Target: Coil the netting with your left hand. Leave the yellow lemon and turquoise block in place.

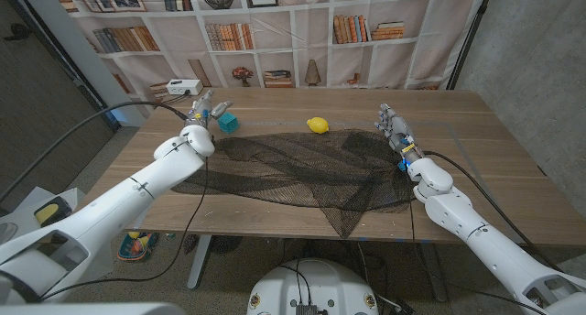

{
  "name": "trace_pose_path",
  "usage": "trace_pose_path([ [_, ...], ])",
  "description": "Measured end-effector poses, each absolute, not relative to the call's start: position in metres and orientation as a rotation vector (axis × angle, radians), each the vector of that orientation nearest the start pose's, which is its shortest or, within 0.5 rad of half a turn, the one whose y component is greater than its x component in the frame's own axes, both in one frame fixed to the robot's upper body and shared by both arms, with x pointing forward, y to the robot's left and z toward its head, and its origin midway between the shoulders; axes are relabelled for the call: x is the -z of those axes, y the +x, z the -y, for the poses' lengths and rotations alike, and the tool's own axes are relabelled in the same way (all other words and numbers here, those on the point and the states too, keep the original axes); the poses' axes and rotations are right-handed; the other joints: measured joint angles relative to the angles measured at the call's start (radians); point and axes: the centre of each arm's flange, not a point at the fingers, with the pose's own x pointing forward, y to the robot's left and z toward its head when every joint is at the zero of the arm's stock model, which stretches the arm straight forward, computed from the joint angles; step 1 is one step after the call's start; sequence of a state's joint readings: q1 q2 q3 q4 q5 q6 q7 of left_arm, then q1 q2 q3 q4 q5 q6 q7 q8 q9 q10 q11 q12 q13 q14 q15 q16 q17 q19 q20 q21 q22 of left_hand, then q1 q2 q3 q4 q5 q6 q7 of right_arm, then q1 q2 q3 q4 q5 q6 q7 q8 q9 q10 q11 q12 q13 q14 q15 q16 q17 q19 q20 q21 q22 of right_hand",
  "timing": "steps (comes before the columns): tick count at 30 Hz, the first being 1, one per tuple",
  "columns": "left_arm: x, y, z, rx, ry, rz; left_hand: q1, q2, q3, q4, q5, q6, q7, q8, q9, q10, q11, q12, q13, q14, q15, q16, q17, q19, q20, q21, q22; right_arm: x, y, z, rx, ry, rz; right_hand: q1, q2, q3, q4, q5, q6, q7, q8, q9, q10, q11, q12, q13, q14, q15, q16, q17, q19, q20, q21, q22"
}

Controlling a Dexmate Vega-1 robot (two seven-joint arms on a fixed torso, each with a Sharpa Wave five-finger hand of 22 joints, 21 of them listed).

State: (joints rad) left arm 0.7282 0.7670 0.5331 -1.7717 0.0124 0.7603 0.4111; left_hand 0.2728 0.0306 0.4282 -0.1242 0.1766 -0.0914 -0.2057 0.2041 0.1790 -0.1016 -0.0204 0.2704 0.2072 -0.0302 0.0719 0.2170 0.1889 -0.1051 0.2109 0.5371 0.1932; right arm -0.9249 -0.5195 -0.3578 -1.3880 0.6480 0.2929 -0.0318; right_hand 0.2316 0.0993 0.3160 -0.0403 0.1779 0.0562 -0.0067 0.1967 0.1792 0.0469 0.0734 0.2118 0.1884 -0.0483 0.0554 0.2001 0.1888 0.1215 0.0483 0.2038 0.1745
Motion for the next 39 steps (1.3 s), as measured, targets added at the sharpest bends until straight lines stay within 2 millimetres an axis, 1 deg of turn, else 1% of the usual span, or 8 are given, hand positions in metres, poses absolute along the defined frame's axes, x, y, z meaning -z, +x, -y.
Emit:
trace_pose_path([
  [1, -0.036, 0.616, -0.331, -0.488, 0.889, 0.233, 0.0, -0.001, 0.0, 0.0, 0.0, 0.0, 0.0, 0.0, 0.0, 0.001, -0.001, 0.0, 0.0, 0.002, 0.001, 0.0, 0.0, 0.002, 0.001, 0.0, 0.0, 0.049, 0.636, 0.285, -0.183, 0.068, 0.586, 0.0, 0.0, 0.0, 0.0, 0.0, 0.003, 0.003, 0.0, 0.0, 0.0, 0.0, 0.0, 0.0, 0.0, 0.0, 0.0, 0.0, 0.0, 0.0, 0.0, 0.0],
  [3, -0.05, 0.621, -0.326, -0.49, 0.936, 0.217, 0.0, -0.013, -0.004, -0.004, 0.0, 0.004, -0.004, 0.0, 0.0, 0.001, -0.001, 0.0, 0.0, 0.011, 0.0, 0.0, 0.0, 0.011, -0.003, 0.0, 0.0, 0.049, 0.636, 0.285, -0.179, 0.069, 0.586, 0.0, 0.0, 0.0, 0.0, 0.0, 0.003, 0.003, 0.0, 0.0, 0.0, 0.0, 0.0, 0.0, 0.0, 0.0, 0.0, 0.0, 0.0, 0.0, 0.0, 0.0],
  [9, -0.05, 0.625, -0.33, -0.495, 0.98, 0.149, 0.001, -0.022, -0.012, -0.004, 0.0, 0.005, -0.005, 0.0, 0.0, 0.005, -0.005, 0.0, 0.0, 0.026, 0.0, 0.007, 0.0, 0.024, -0.001, 0.0, 0.0, 0.05, 0.636, 0.285, -0.177, 0.071, 0.584, 0.0, 0.0, 0.0, 0.0, 0.0, 0.003, 0.003, 0.0, 0.0, 0.004, 0.004, 0.0, 0.0, 0.0, 0.0, 0.0, 0.0, 0.0, 0.0, 0.0, 0.0],
  [10, -0.057, 0.63, -0.327, -0.497, 1.008, 0.143, 0.001, -0.022, -0.013, -0.005, 0.0, 0.005, -0.005, 0.0, 0.001, 0.008, -0.008, 0.0, 0.0, 0.034, 0.0, 0.007, 0.0, 0.03, -0.004, 0.006, 0.0, 0.051, 0.636, 0.285, -0.173, 0.072, 0.583, 0.0, 0.0, 0.0, 0.0, 0.0, 0.01, 0.002, 0.0, 0.0, 0.004, 0.003, 0.0, 0.0, 0.0, 0.0, 0.0, 0.0, 0.0, 0.0, 0.0, 0.0],
  [15, -0.055, 0.631, -0.331, -0.499, 1.028, 0.105, 0.007, -0.028, -0.013, -0.011, 0.0, 0.005, -0.005, 0.0, 0.005, 0.019, -0.001, 0.004, 0.005, 0.047, 0.0, 0.007, 0.0, 0.052, -0.005, 0.008, -0.003, 0.051, 0.637, 0.285, -0.173, 0.073, 0.582, 0.0, 0.0, 0.0, 0.0, 0.0, 0.012, 0.001, 0.0, 0.0, 0.003, 0.003, 0.0, 0.0, 0.0, 0.0, 0.0, 0.0, 0.0, 0.0, 0.0, 0.0],
  [21, -0.065, 0.645, -0.329, -0.501, 1.076, 0.078, 0.012, -0.033, -0.013, -0.011, 0.0, 0.005, -0.005, 0.0, 0.005, 0.021, 0.001, 0.004, 0.005, 0.052, -0.006, 0.007, 0.0, 0.053, -0.004, 0.008, -0.003, 0.053, 0.638, 0.286, -0.167, 0.075, 0.578, 0.0, 0.0, 0.0, 0.0, 0.0, 0.012, 0.001, 0.0, 0.0, 0.007, 0.007, 0.0, 0.0, 0.0, 0.0, 0.0, 0.0, 0.0, 0.0, 0.0, 0.0],
  [31, -0.071, 0.659, -0.323, -0.486, 1.113, 0.061, 0.009, -0.046, -0.021, -0.018, 0.006, 0.013, -0.012, 0.0, 0.005, 0.036, -0.004, 0.004, 0.005, 0.065, -0.018, 0.007, 0.0, 0.078, -0.029, 0.016, -0.003, 0.054, 0.638, 0.288, -0.161, 0.078, 0.575, 0.0, 0.0, -0.004, -0.004, 0.0, 0.017, 0.007, 0.0, 0.005, 0.011, 0.003, 0.0, 0.0, 0.0, 0.0, 0.0, 0.0, 0.0, 0.0, 0.0, 0.0],
  [39, -0.071, 0.67, -0.315, -0.463, 1.137, 0.048, 0.009, -0.054, -0.028, -0.019, 0.006, 0.013, -0.012, 0.0, 0.005, 0.036, -0.004, 0.004, 0.005, 0.07, -0.024, 0.007, 0.0, 0.084, -0.023, 0.016, -0.002, 0.056, 0.638, 0.29, -0.156, 0.08, 0.574, 0.0, 0.0, -0.004, -0.004, 0.0, 0.023, 0.001, 0.0, 0.005, 0.016, 0.009, 0.0, 0.0, 0.0, 0.0, 0.0, 0.0, 0.0, 0.0, 0.0, 0.0],
])
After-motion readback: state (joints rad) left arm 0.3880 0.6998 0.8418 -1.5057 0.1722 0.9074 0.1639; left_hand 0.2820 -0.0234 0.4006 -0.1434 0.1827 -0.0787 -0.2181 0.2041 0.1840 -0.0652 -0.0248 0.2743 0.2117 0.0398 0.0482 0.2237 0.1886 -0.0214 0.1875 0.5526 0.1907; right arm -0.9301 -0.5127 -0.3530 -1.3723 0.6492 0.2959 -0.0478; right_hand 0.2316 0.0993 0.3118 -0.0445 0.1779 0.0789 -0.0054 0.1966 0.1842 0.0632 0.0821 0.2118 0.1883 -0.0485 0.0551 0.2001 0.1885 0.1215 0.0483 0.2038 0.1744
